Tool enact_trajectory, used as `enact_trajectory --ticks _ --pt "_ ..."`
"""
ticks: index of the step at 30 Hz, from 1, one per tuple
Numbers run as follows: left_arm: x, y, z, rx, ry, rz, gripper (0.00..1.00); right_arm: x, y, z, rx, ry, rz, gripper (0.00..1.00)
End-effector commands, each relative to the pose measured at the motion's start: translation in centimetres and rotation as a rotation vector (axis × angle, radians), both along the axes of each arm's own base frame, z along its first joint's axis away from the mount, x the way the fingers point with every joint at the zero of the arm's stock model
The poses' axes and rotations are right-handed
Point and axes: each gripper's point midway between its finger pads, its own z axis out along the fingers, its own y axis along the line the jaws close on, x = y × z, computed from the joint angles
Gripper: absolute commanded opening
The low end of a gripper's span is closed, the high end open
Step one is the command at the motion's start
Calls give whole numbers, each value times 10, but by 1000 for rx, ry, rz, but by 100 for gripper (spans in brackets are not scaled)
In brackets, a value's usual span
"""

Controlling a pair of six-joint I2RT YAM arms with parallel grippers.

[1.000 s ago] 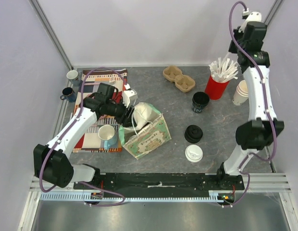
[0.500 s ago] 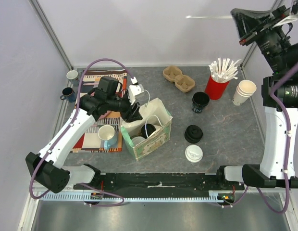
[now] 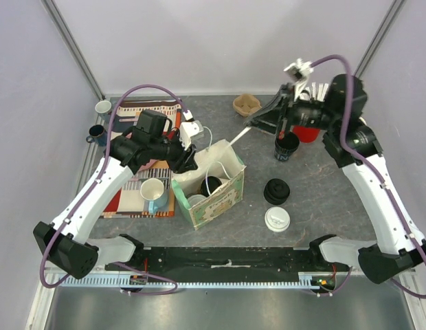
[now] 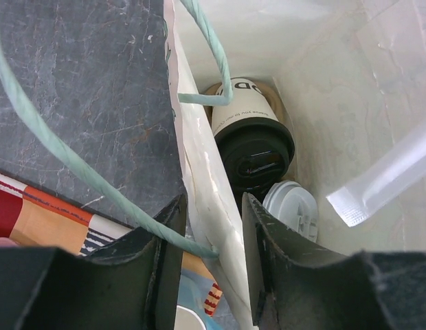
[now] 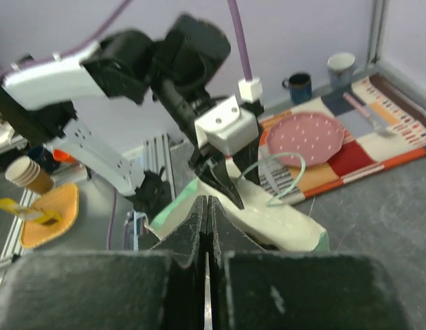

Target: Pack the takeout coffee

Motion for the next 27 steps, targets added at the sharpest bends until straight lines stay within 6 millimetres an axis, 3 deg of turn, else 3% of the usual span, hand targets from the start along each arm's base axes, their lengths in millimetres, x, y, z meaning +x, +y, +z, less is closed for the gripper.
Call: enact_trajectory --ticks 1,6,7,8,9,10,12,13,15,16,17,19,20,21,22,23,25,26,27 --pt "-4 1 9 -22 2 20 44 -16 13 -43 -159 20 97 0" --pt "-4 2 8 -17 -3 17 42 13 14 -80 -276 109 12 0" --pt "-3 1 7 -17 -3 19 42 17 18 -86 -274 125 8 8" --pt "-3 1 7 -17 -3 19 42 17 24 -89 -257 142 17 22" --pt "-3 2 8 -16 -4 20 42 23 31 -95 -237 131 29 46" --pt "-3 2 6 -14 -2 19 42 23 33 -95 -231 130 36 61" --pt "-4 2 7 -16 -1 17 42 35 31 -87 -241 87 -21 72" --pt "-4 1 7 -16 -1 15 42 55 22 -84 -265 59 -145 73" --pt "-5 1 5 -15 8 10 42 80 3 -60 -272 -4 -325 76" --pt "-6 0 4 -18 10 5 42 95 -10 -52 -277 -19 -430 78" --pt "-7 0 5 -23 11 -1 42 116 -36 -35 -268 -39 -593 80" --pt "-9 -1 3 -26 18 -6 42 135 -67 -21 -240 -23 -745 81" --pt "-10 -1 3 -27 19 -7 42 155 -105 -19 -248 -13 -906 81" --pt "-10 0 1 -23 21 -7 42 166 -127 -22 -261 -3 -998 80" --pt "-10 0 2 -24 16 -9 42 177 -149 -28 -278 15 -1075 80" --pt "-11 0 1 -23 15 -10 42 199 -197 -48 -313 62 -1224 80" --pt "-11 1 0 -19 13 -13 42 219 -242 -75 -356 126 -1370 80" --pt "-12 1 0 -20 12 -15 42 236 -278 -104 -391 197 -1449 80" --pt "-12 1 -1 -19 16 -14 42 244 -291 -118 -391 242 -1473 80"
